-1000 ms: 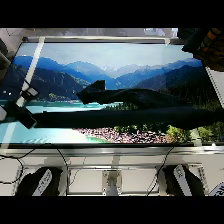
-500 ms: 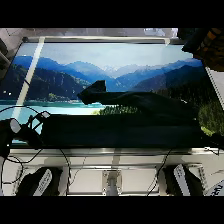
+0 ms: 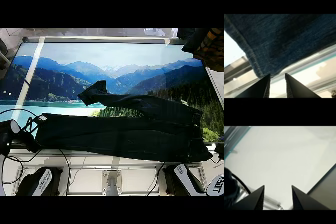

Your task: Fold the clothes and pants, and hang the long-sleeved shirts on hangers.

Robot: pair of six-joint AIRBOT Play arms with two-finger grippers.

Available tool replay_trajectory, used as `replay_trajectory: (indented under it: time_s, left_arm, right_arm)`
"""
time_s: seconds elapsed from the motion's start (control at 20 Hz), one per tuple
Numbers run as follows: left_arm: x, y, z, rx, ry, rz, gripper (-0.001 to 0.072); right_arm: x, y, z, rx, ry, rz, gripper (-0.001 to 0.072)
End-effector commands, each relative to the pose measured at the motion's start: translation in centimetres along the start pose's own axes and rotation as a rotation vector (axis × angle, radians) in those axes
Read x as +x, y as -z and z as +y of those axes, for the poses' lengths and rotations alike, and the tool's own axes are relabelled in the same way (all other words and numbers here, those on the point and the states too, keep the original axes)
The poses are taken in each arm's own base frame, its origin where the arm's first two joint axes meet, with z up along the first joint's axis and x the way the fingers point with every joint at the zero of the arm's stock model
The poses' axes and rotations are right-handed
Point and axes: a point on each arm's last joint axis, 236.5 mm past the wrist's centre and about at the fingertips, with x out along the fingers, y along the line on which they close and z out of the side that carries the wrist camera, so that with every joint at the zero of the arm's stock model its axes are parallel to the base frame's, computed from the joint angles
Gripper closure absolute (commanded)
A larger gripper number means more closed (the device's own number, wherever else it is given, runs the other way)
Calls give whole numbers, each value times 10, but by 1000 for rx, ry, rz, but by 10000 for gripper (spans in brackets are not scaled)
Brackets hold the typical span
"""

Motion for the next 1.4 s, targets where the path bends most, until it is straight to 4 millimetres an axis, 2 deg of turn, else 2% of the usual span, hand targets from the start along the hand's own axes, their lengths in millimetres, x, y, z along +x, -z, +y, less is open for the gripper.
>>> replay_trajectory:
  time_s: [0.0,0.1,0.15,0.25,0.3,0.35,0.4,0.5,0.55,0.65,0.75,0.85,0.95,1.05,1.15,1.25,1.35]
  left_arm:
    - [-14,-12,21,-22,-67,-48,464]
    - [-47,-36,61,-92,-197,-162,461]
    - [-73,-59,79,-122,-254,-271,460]
    - [-141,-112,107,-195,-325,-553,457]
    - [-173,-139,113,-219,-309,-692,391]
    - [-192,-163,111,-230,-250,-792,351]
    - [-202,-186,109,-256,-159,-866,350]
    - [-193,-231,99,-315,77,-949,341]
    - [-179,-253,95,-350,189,-958,340]
    - [-140,-287,83,-363,331,-909,337]
    - [-91,-319,65,-352,425,-818,219]
    - [-50,-352,49,-388,482,-748,218]
    - [-29,-377,34,-386,519,-709,218]
    - [-24,-394,32,-413,531,-704,218]
    - [-25,-403,41,-464,526,-707,218]
    - [-19,-397,51,-489,477,-661,218]
    - [-8,-382,56,-481,430,-580,219]
  right_arm:
    - [3,-2,-4,19,1,2,329]
    - [-6,-17,-9,61,5,-52,329]
    - [-12,-27,-12,92,1,-89,329]
    - [-33,-55,-10,143,-53,-193,329]
    - [-45,-71,-5,174,-102,-251,330]
    - [-57,-85,4,207,-167,-304,330]
    - [-72,-98,20,225,-261,-353,330]
    - [-99,-112,66,152,-477,-419,329]
    - [-112,-114,89,138,-591,-428,329]
    - [-136,-113,119,121,-753,-436,330]
    - [-150,-110,134,110,-845,-429,330]
    - [-155,-100,143,80,-885,-398,330]
    - [-154,-93,146,56,-894,-371,330]
    - [-154,-91,147,51,-897,-363,330]
    - [-154,-91,147,51,-897,-363,330]
    - [-154,-92,147,53,-896,-368,330]
    - [-154,-93,146,57,-894,-373,331]
